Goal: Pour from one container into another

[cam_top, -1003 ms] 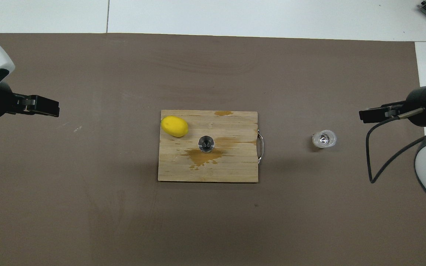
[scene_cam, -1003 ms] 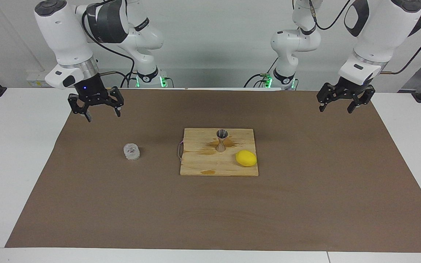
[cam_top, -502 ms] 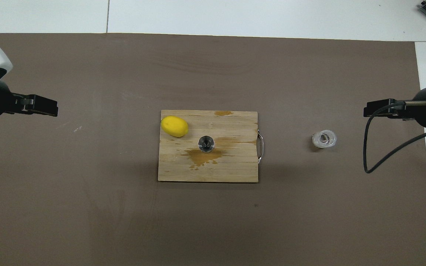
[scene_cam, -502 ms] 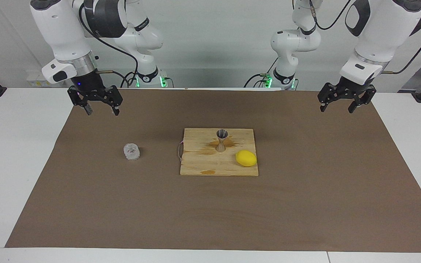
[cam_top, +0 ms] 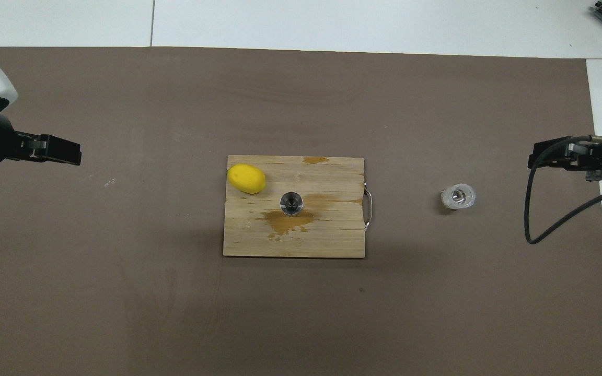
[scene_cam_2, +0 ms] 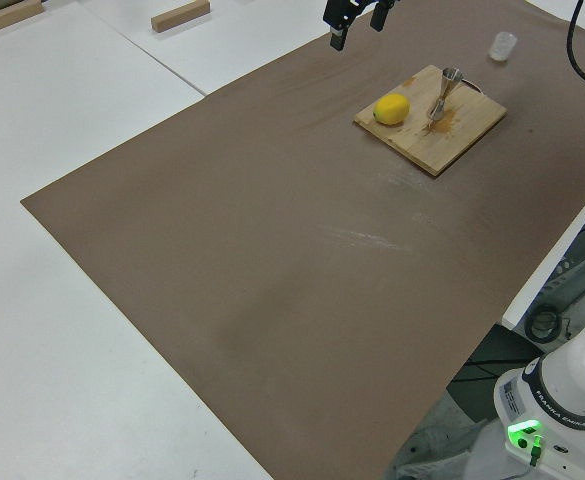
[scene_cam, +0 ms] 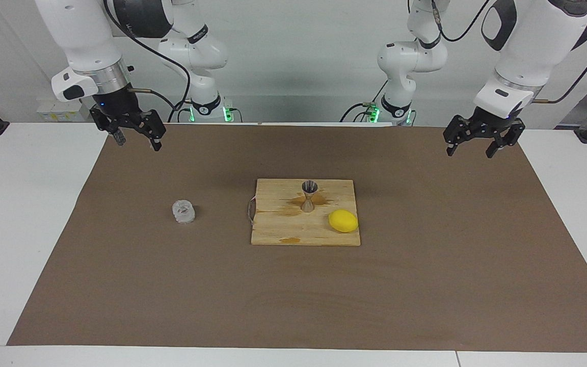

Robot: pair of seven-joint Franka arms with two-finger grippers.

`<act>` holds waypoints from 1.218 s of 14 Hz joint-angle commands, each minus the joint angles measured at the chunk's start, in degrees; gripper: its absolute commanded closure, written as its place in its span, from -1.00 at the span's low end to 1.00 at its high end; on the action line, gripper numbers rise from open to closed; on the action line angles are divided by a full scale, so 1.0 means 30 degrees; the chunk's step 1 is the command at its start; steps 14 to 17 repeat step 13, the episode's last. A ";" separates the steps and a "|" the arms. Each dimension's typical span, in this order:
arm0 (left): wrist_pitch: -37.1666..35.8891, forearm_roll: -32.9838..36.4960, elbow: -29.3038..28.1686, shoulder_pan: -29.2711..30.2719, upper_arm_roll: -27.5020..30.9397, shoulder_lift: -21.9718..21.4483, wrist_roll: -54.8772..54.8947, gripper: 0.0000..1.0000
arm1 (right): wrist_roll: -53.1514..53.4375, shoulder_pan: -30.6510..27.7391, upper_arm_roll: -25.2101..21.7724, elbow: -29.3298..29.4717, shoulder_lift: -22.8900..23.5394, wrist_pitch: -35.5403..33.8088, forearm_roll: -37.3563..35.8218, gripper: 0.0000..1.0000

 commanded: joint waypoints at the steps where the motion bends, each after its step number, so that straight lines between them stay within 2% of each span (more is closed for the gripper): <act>1: -0.0254 0.0290 0.0355 -0.0012 0.0261 0.0059 0.1422 -1.00 | 0.0483 -0.0047 0.0285 0.0453 0.0262 -0.0675 -0.1092 -1.00; 5: -0.0372 0.0202 0.0971 -0.0012 0.0232 0.0147 0.1308 -1.00 | 0.0279 -0.0047 0.0345 -0.0571 -0.0264 -0.0968 -0.1124 -1.00; 9: -0.1102 0.0232 0.0883 -0.0012 0.0232 0.0001 0.1308 -1.00 | -0.1679 -0.0047 0.0492 -0.0777 -0.0411 -0.0969 -0.1095 -1.00; 17: -0.0989 0.0144 0.0941 0.0075 0.0261 -0.0087 0.1308 -1.00 | -0.1598 -0.0047 0.0638 -0.0808 -0.0412 -0.0850 -0.1036 -1.00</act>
